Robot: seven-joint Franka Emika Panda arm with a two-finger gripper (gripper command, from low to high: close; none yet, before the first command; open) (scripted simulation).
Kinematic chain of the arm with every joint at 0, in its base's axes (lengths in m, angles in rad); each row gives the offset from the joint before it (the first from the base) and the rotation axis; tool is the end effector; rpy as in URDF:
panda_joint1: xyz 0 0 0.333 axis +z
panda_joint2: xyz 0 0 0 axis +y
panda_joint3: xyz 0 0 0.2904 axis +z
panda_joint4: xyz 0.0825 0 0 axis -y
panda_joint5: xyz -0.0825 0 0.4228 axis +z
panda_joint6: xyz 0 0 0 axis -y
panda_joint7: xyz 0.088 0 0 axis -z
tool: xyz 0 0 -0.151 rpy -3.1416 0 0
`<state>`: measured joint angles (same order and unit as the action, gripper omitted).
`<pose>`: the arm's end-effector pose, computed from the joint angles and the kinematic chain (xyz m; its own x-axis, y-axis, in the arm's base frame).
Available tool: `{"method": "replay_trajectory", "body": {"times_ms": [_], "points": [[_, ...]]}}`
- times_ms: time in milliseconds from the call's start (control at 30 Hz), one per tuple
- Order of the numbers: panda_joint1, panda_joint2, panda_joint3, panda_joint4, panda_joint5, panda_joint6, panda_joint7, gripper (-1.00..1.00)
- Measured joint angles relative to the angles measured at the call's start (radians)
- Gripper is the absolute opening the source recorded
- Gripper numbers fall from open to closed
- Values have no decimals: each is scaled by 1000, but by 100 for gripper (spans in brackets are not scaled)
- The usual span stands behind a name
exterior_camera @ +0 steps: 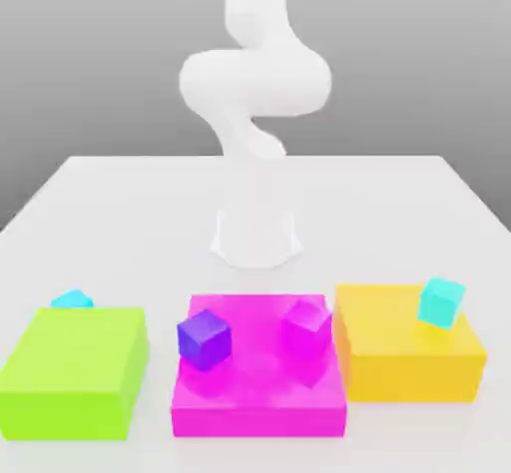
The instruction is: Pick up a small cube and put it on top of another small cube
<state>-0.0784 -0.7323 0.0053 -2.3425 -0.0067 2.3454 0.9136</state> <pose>0.4582 -0.0335 0.6169 0.3935 -0.8189 0.4178 -0.6313 -0.5711 -0.5247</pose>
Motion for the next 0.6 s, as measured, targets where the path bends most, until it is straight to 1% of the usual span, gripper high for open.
{"method": "replay_trajectory", "body": {"times_ms": [333, 600], "points": [[-299, 274, -2, -171, -35, 183, 464, 0], [-507, 488, -38, -306, -59, 327, 826, 0]]}}
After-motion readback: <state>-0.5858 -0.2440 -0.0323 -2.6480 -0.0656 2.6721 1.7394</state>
